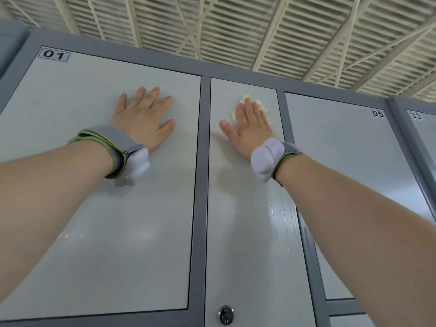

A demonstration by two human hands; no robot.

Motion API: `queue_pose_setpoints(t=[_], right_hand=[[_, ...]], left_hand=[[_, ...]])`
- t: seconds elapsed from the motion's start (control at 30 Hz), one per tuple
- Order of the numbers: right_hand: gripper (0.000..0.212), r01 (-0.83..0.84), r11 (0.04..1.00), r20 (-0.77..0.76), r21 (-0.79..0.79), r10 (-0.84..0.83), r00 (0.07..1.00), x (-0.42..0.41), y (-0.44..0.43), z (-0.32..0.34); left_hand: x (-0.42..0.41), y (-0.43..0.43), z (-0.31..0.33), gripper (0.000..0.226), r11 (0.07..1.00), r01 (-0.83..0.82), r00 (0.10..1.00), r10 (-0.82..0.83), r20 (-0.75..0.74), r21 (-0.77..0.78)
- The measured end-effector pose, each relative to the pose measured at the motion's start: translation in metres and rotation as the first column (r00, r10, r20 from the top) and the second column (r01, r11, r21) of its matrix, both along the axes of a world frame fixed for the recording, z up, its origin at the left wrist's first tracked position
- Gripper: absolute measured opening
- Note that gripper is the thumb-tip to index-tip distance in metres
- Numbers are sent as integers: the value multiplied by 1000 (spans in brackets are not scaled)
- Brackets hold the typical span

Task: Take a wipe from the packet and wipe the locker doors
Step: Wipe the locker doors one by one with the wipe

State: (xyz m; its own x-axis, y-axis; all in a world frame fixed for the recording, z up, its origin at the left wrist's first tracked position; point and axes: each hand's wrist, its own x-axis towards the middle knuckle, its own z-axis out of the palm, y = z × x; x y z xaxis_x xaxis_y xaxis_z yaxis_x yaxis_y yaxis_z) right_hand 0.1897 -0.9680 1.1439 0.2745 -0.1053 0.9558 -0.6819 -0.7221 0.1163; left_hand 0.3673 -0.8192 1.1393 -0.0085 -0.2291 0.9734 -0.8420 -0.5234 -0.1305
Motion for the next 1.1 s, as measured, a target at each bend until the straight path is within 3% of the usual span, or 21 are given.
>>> queue_pose_setpoints(t=[0.1, 0.43, 0.67, 0.9, 1.1], right_hand=[[78, -11, 997, 79, 78, 5, 997, 3, 1, 22], [67, -52, 992, -117, -117, 39, 992, 25, 20, 7], [82, 42, 999, 36, 16, -42, 998, 30, 16, 58], [69, -66, 988, -135, -139, 47, 990, 40, 28, 36], [63, 123, 985, -43, -125, -129, 991, 21, 17, 63]], left_hand=[[2, -1, 2, 58, 1000, -10, 1000, 10, -2, 11], [4, -4, 0, 60, 1000, -14, 1000, 14, 1, 8], [6, -4, -1, 59, 1000, 4, 1000, -4, 0, 4], [7, -4, -1, 60, 1000, 11, 1000, -11, 1, 9], [6, -5, -3, 59, 1000, 19, 1000, -19, 7, 1]])
